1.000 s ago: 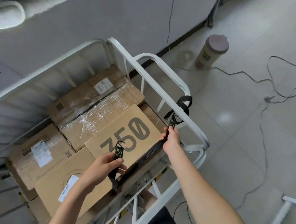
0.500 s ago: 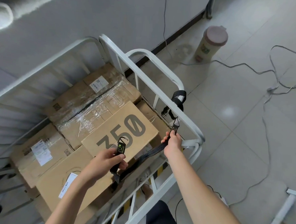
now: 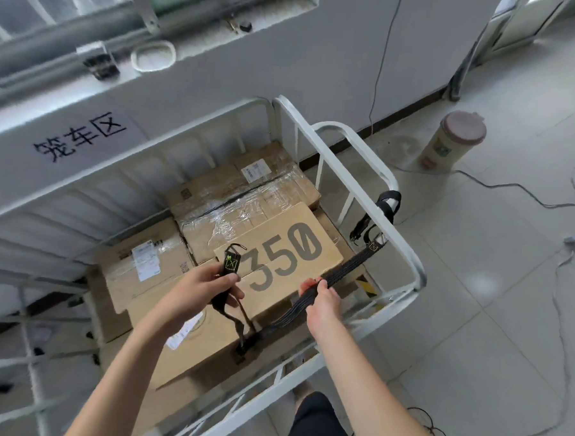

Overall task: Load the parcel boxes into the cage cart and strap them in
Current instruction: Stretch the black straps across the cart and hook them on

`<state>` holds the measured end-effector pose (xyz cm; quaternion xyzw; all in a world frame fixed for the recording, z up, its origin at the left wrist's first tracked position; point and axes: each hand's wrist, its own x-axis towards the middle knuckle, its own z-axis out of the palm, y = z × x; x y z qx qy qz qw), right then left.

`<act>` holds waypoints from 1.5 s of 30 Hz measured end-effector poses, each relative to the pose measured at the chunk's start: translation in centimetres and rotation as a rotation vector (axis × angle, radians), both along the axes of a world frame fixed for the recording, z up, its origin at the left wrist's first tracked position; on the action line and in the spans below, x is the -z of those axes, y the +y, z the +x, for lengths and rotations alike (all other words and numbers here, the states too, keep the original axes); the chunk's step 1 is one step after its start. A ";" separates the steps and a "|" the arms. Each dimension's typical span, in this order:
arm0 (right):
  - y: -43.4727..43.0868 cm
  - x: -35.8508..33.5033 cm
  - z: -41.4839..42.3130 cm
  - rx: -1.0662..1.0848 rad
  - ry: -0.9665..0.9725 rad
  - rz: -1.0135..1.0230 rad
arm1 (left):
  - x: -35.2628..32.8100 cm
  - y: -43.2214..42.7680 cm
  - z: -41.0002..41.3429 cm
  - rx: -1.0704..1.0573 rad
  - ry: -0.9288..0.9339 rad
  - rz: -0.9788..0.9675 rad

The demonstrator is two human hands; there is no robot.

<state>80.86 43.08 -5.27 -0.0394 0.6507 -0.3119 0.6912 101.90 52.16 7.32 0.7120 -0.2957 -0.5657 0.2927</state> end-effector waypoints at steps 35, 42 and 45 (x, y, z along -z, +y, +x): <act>48.0 -4.1 31.8 -0.513 0.067 -0.101 | -1.9 55.9 20.4 -0.816 -0.149 -0.210; 48.7 -2.8 37.2 -0.459 0.233 -0.166 | 1.3 58.2 24.5 -0.816 -0.073 -0.133; 48.8 -3.0 38.3 -0.429 0.296 -0.206 | 2.3 59.0 26.2 -0.823 -0.056 -0.127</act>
